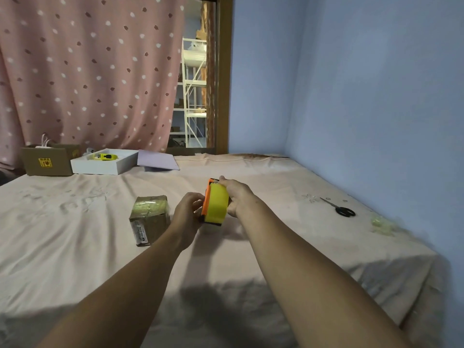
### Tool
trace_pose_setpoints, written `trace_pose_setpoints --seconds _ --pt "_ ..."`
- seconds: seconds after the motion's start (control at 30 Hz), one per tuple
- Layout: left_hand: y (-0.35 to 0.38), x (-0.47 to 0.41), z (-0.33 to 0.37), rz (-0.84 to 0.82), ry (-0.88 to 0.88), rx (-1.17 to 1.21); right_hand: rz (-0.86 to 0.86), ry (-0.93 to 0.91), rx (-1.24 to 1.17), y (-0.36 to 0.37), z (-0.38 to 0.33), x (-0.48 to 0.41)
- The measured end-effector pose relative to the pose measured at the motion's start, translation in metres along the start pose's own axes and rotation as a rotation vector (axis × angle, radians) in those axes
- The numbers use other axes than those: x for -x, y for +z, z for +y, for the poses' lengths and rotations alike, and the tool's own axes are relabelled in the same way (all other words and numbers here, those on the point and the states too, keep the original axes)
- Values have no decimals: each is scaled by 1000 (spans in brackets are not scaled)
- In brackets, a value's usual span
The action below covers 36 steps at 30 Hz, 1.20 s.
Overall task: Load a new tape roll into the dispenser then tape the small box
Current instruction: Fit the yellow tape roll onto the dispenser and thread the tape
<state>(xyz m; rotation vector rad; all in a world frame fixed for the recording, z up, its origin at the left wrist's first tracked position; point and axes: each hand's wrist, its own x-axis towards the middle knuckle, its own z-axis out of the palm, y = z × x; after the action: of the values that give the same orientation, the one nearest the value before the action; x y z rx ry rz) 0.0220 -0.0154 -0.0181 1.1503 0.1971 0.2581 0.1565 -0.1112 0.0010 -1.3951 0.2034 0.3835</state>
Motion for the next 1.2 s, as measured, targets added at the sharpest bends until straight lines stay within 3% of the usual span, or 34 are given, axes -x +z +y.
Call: trace_pose_setpoints --seconds 0.17,0.27,0.4,0.57,0.83,1.03,1.2 --pt "21 1 0 -259 31 -148 57 -60 61 -6 -21 66" --pt "26 0 1 -173 65 -162 78 -140 212 -15 -33 86" --pt "24 -8 -4 -103 90 -119 127 -382 631 -23 -44 91" --pt "17 -12 -7 -150 114 -116 -35 -389 761 -34 -53 88" --pt "16 -9 -4 -177 104 -133 -35 -425 918 -37 -56 86" --pt "18 -16 -4 -143 118 -136 63 -742 1336 -31 -56 100" --pt "19 -18 -1 -103 136 -173 96 -810 1354 -33 -52 101"
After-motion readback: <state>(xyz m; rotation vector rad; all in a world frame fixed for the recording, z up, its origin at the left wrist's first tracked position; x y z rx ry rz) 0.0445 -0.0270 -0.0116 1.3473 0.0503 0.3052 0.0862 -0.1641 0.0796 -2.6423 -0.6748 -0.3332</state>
